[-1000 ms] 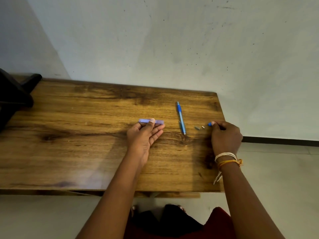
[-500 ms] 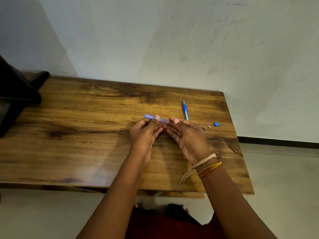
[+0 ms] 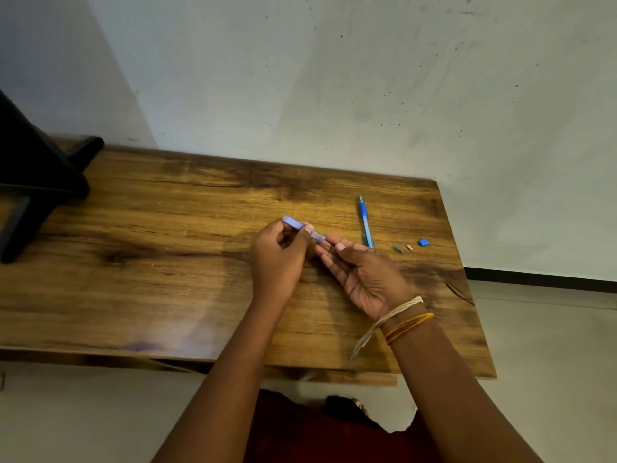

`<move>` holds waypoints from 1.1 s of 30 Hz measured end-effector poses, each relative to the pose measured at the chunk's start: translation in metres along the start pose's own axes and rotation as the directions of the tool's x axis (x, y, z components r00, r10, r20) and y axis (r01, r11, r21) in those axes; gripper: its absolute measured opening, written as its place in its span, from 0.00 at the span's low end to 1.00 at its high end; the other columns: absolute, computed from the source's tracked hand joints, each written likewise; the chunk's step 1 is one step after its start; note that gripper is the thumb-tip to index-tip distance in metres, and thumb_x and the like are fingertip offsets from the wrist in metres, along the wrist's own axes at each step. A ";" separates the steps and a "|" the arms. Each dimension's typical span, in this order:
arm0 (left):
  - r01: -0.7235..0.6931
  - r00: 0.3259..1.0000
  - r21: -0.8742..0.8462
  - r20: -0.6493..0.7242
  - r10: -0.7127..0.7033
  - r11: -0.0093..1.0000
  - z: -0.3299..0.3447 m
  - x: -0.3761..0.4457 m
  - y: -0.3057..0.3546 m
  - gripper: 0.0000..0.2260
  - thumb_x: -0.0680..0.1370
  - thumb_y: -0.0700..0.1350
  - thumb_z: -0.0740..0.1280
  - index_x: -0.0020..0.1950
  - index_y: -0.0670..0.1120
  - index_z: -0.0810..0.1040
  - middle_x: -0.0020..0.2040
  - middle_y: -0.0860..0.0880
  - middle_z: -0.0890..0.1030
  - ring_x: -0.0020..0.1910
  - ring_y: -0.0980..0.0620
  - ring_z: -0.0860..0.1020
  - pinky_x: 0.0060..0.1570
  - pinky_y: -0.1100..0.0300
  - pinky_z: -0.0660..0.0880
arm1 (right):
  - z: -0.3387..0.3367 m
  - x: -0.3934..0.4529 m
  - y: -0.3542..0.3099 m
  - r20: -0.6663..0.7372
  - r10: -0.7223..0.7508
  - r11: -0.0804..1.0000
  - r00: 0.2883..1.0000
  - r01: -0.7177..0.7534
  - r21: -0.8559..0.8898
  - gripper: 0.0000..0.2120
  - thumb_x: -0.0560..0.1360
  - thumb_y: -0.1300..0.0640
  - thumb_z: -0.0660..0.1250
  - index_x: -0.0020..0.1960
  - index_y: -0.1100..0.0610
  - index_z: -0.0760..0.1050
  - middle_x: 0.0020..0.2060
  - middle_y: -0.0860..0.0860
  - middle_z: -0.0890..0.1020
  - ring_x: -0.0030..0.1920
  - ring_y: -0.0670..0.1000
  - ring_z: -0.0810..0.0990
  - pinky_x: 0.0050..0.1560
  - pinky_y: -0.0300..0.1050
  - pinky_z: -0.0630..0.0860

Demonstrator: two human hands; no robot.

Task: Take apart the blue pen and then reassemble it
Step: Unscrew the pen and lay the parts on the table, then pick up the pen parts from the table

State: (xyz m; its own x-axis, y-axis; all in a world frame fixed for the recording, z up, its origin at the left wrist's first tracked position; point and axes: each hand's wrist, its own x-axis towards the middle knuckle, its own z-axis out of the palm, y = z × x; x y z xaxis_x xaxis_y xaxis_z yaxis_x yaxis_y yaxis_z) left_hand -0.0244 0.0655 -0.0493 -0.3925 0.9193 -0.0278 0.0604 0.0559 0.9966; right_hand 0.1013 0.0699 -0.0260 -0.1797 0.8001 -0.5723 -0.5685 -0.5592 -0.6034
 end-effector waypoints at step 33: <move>0.008 0.983 0.364 -0.176 0.061 0.931 0.008 -0.004 -0.001 0.16 0.73 0.46 0.72 0.59 0.45 0.77 0.39 0.47 0.82 0.35 0.48 0.82 0.33 0.51 0.81 | -0.018 -0.009 -0.017 -0.337 -0.509 0.846 0.792 0.390 -0.363 0.06 0.74 0.69 0.66 0.49 0.63 0.79 0.43 0.58 0.84 0.38 0.50 0.84 0.39 0.38 0.82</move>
State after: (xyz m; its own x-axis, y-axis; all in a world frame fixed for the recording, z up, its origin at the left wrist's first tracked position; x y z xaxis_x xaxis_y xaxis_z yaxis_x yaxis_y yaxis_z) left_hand -0.0154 0.0653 -0.0507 -0.5431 0.8384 0.0468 0.3877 0.2009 0.8996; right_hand 0.1273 0.0684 -0.0209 0.4180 0.8451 -0.3333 -0.2601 -0.2402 -0.9352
